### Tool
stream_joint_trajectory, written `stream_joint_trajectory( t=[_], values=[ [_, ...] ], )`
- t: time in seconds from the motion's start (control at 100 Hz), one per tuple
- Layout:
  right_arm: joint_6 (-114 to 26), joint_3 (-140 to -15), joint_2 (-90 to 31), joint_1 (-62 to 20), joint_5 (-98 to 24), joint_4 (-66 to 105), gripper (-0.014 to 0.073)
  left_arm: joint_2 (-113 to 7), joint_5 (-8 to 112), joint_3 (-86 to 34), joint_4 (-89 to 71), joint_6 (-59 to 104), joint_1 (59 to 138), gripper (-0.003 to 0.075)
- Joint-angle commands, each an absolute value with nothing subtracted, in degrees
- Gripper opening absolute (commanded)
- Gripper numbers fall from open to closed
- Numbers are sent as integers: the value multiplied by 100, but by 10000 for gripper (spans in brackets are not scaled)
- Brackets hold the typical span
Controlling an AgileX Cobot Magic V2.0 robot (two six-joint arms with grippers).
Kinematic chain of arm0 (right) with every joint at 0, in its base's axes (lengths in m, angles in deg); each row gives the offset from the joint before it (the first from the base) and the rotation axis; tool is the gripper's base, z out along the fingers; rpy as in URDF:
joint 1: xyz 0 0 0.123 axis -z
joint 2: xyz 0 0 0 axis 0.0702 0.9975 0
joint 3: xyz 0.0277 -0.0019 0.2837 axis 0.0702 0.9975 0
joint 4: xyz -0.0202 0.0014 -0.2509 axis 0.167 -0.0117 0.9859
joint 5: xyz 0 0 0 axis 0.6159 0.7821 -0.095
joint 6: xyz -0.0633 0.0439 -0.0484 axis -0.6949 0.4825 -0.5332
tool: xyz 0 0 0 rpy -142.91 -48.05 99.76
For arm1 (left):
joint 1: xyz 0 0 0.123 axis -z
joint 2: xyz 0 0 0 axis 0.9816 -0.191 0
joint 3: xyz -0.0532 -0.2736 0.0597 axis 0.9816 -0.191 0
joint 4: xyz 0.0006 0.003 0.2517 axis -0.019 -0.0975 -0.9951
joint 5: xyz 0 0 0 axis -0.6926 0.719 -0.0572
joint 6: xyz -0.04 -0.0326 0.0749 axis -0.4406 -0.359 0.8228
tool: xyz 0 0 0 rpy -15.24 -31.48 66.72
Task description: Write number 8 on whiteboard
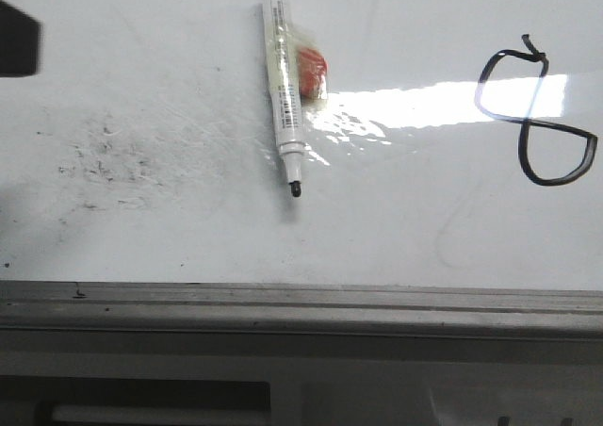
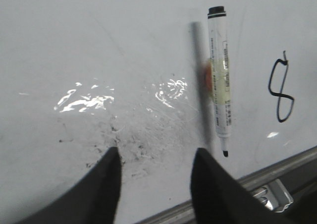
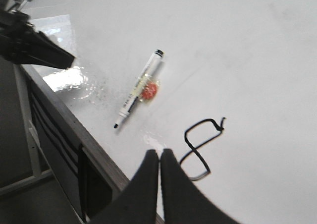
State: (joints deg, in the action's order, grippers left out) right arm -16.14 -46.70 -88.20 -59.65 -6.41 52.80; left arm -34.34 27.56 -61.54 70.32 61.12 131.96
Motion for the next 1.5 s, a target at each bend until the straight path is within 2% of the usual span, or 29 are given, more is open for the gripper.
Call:
stream_joint_trajectory(
  t=[0.0,0.01,0.26,0.67,0.88,0.98,1.06,1.18,1.25,1.37,1.49],
  values=[
    [-1553,-4827,-8964,-5932,-570,5502,-33,-2864,3136,-6317,7114,6112,13228,-7],
    [-1553,-4827,-8964,-5932,-498,5502,-33,-2821,3166,-6339,7101,6128,13228,-24],
    [-1553,-4684,-8912,-5932,-514,5284,-33,-2106,3973,-6745,7026,6128,13228,-20],
    [-1553,-4669,-8912,-5932,-477,5284,-33,-2106,3984,-6796,7026,6128,13228,-20],
    [-1553,-4669,-8912,-5932,-477,5284,-33,-1622,3843,-7019,6826,6128,13126,-20],
    [-1553,-4669,-8912,-5932,-477,5284,-33,-1148,3816,-7206,5788,6059,12634,-20],
    [-1553,-4669,-8912,-5932,-477,5284,-33,-764,3828,-7419,4567,5513,11917,-20],
    [-1553,-4669,-8912,-5932,-477,5284,-33,-203,4268,-7688,1448,2975,10732,-20],
    [-1553,-4669,-8912,-5932,-477,5284,-33,79,4746,-7762,370,1966,10067,-20],
    [-1553,-4669,-8912,-5932,-477,5284,-33,471,5643,-7814,-509,1383,9178,-20],
    [-1553,-4669,-8912,-5932,-477,5284,-33,609,5663,-8018,-639,838,8693,-20]
  ],
)
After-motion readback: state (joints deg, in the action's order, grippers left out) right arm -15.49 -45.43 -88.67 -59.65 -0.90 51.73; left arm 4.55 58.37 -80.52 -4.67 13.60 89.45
